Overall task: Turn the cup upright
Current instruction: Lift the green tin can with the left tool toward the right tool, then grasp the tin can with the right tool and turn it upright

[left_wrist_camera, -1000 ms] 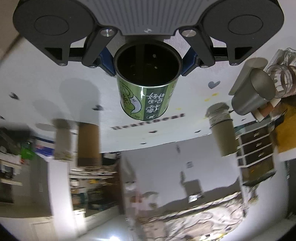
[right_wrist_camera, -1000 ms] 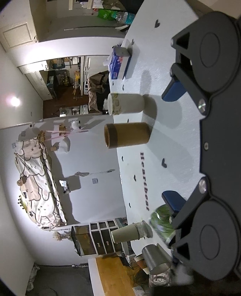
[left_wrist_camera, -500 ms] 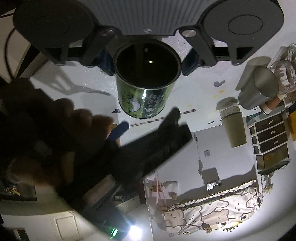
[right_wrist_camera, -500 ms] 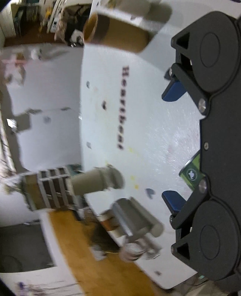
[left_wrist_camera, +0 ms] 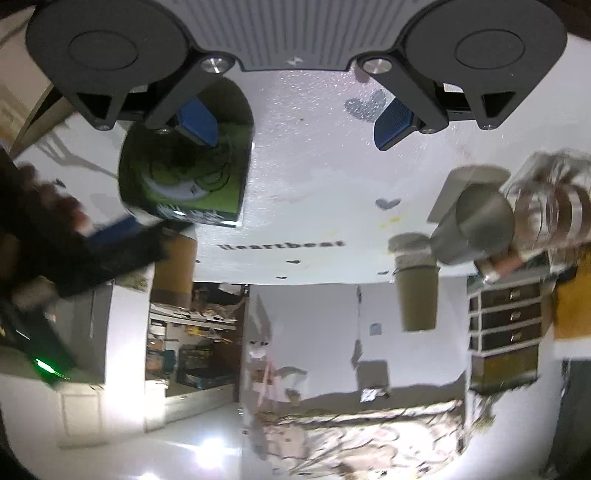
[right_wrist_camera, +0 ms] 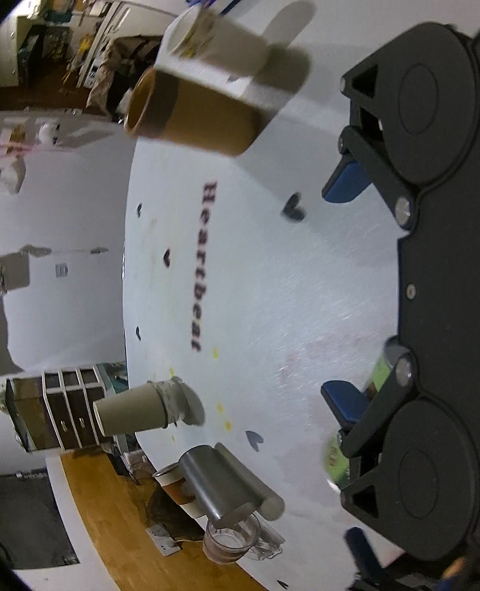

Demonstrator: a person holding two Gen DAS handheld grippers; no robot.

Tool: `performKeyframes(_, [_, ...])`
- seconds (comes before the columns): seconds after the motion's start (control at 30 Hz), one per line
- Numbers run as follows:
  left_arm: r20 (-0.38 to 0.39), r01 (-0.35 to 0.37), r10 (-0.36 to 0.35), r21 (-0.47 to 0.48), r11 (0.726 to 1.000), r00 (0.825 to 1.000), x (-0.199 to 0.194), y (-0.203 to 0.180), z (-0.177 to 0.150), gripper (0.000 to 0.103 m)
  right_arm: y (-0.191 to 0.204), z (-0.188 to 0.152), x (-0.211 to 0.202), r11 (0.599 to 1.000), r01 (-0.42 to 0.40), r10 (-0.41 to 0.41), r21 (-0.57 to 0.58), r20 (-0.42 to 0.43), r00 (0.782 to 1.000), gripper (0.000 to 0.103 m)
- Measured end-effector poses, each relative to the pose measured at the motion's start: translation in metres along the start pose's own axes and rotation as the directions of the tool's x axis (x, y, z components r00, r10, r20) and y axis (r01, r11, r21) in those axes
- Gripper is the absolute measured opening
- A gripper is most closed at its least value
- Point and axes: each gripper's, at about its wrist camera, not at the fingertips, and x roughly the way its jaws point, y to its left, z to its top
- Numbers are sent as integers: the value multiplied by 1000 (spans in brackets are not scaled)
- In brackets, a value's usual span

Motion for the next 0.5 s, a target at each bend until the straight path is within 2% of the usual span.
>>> performKeyframes(0.23, [-21,0,-3,-118,993,1000,3,17,5,92,-9,-33,-29,996,-2,2,92,-3,1000,103])
performKeyframes(0.4, [-29,22,-27,-165,986,999,5,24,7,92,-10,-47,-40,990,-56,60,128,-21,998,103])
performKeyframes(0.5, [-31,35,-41,-162,986,999,4,23,6,92,-17,-47,-44,974,-95,101,205,-19,995,103])
